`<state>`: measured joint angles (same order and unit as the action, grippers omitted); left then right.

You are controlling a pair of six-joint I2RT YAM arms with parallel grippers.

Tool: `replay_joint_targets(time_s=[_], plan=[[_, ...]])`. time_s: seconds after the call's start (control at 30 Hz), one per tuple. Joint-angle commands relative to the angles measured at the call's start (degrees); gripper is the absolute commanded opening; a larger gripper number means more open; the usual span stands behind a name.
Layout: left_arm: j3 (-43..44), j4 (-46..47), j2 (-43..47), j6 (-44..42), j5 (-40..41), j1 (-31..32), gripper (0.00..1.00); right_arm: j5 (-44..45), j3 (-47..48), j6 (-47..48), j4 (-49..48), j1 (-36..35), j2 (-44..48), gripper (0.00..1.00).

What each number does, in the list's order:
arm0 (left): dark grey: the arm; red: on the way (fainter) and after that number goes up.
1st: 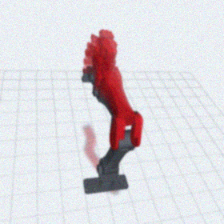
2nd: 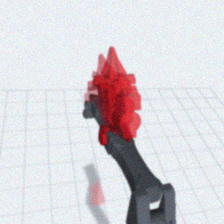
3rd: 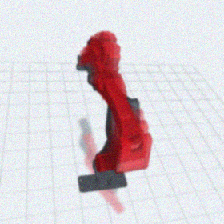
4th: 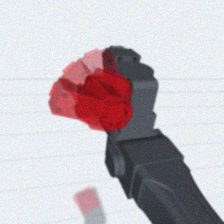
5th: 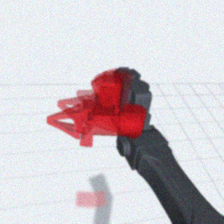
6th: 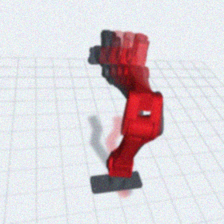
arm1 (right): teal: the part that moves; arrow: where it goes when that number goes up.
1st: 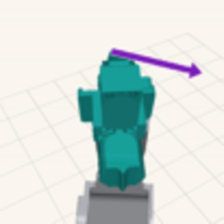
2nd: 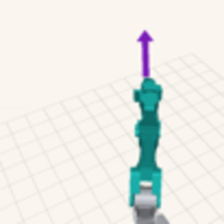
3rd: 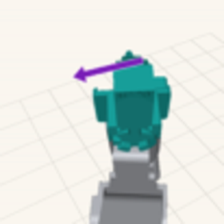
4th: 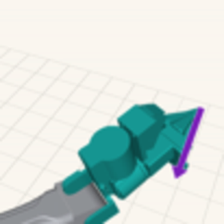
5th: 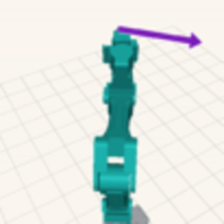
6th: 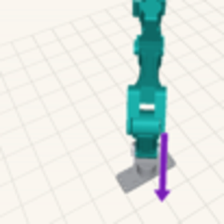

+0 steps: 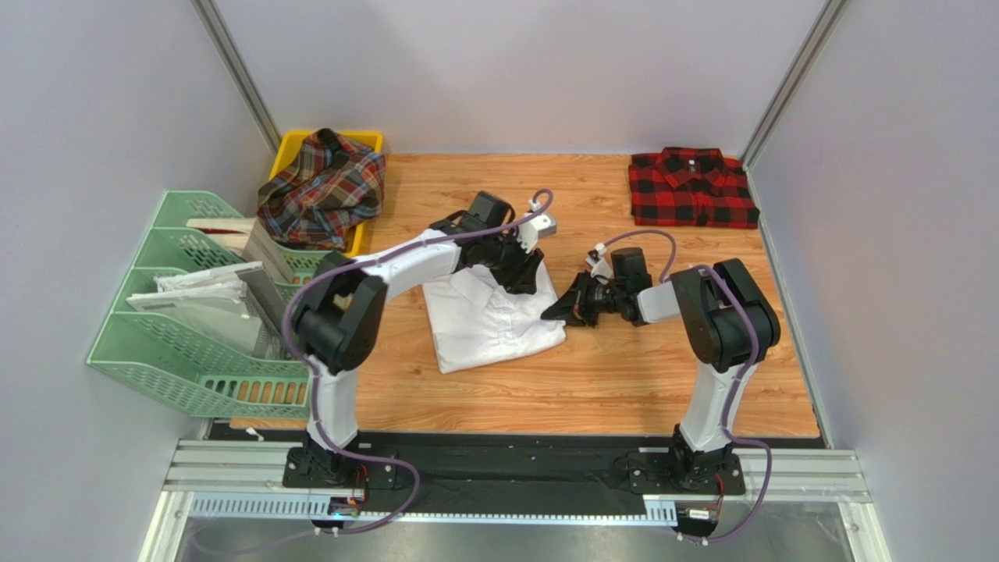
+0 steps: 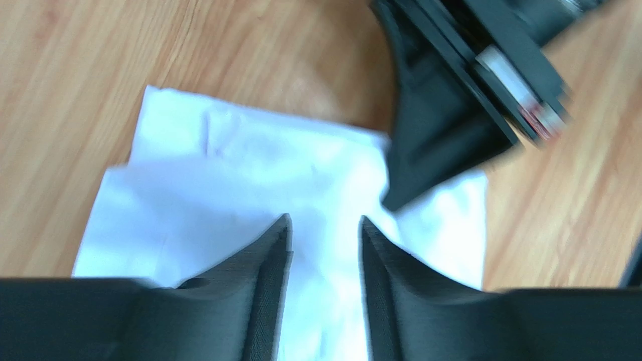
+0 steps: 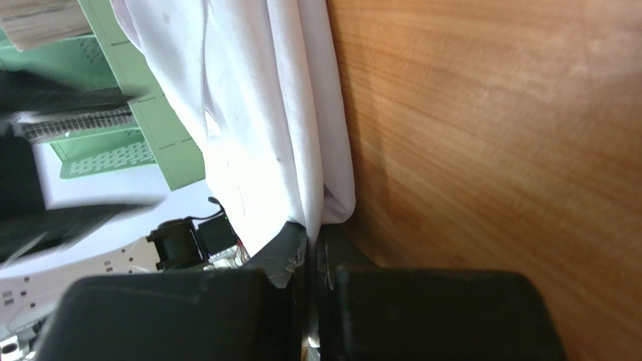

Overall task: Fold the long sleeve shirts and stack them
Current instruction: Neatly place the folded shirt to the corner

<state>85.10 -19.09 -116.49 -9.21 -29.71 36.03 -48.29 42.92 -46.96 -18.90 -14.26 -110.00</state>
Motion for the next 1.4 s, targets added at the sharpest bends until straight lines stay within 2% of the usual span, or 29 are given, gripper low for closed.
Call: replay_joint_targets(time_s=[0.0,0.03,0.07,0.1,0.17,0.2,0.23,0.33,0.37,0.57,0.73,0.8,0.83,0.93,0.97,1.03,1.1,1.2,1.37], plan=[[-10.27,2.66,21.25,-9.22,-3.25,1.05,0.59,4.79,0.50,0.29,5.35,-0.94,4.17,0.10],[-11.96,1.79,23.48,-14.46,-1.24,2.10,0.60,4.70,0.85,0.46,7.80,-1.12,4.17,0.17],[-13.72,0.30,25.50,-16.87,0.17,3.42,0.61,4.96,1.55,0.29,9.13,-1.38,4.09,0.31],[-16.95,-0.15,28.65,-18.89,2.18,6.91,0.61,5.40,2.08,0.38,12.36,-1.47,4.09,0.41],[-19.52,-0.16,30.17,-23.28,9.39,10.88,0.61,6.19,3.48,1.86,15.10,-1.47,4.26,0.56],[-21.36,0.37,30.26,-23.83,11.24,14.30,0.61,7.06,4.19,3.09,17.20,-1.38,4.78,0.60],[-22.16,1.33,29.92,-24.10,15.00,15.98,0.61,7.68,4.72,4.06,21.92,-1.21,5.31,0.63],[-22.17,3.79,26.41,-24.54,19.50,21.00,0.61,8.83,4.72,5.82,26.88,0.81,7.68,0.73],[-21.74,4.41,25.09,-24.97,20.56,22.05,0.61,9.53,4.55,6.26,27.85,2.03,8.39,0.83],[-18.31,8.45,14.90,-25.85,25.22,26.37,0.60,11.20,3.14,9.43,32.16,4.77,11.03,0.88],[-16.89,11.26,7.95,-28.04,31.71,26.55,0.60,11.29,2.00,9.52,32.52,5.12,11.73,0.92],[-17.51,12.76,6.89,-28.49,32.09,26.55,0.56,11.12,1.38,9.08,31.56,5.21,11.65,0.93],[-17.43,12.59,6.36,-28.75,32.26,26.55,0.53,10.85,1.12,8.73,31.29,5.21,11.47,0.93],[-16.98,12.06,4.69,-28.76,32.70,26.37,0.28,9.54,1.12,8.37,29.97,5.30,10.33,0.94],[-17.07,12.15,4.43,-28.41,32.62,25.94,0.11,8.66,1.12,8.03,29.45,5.30,10.07,0.94],[-16.90,11.80,5.13,-27.62,30.70,24.88,0.00,7.95,0.94,7.85,28.74,5.30,9.54,0.95],[-16.20,10.22,7.23,-26.30,28.33,23.30,0.00,6.99,0.24,7.50,27.34,5.30,9.45,1.00],[-15.32,8.20,11.10,-24.28,22.62,21.89,0.00,5.41,-0.99,4.44,23.22,5.21,9.10,1.00],[-14.61,7.05,14.88,-23.57,18.99,20.75,0.00,0.41,-1.69,-0.49,15.49,5.03,8.13,1.00]])
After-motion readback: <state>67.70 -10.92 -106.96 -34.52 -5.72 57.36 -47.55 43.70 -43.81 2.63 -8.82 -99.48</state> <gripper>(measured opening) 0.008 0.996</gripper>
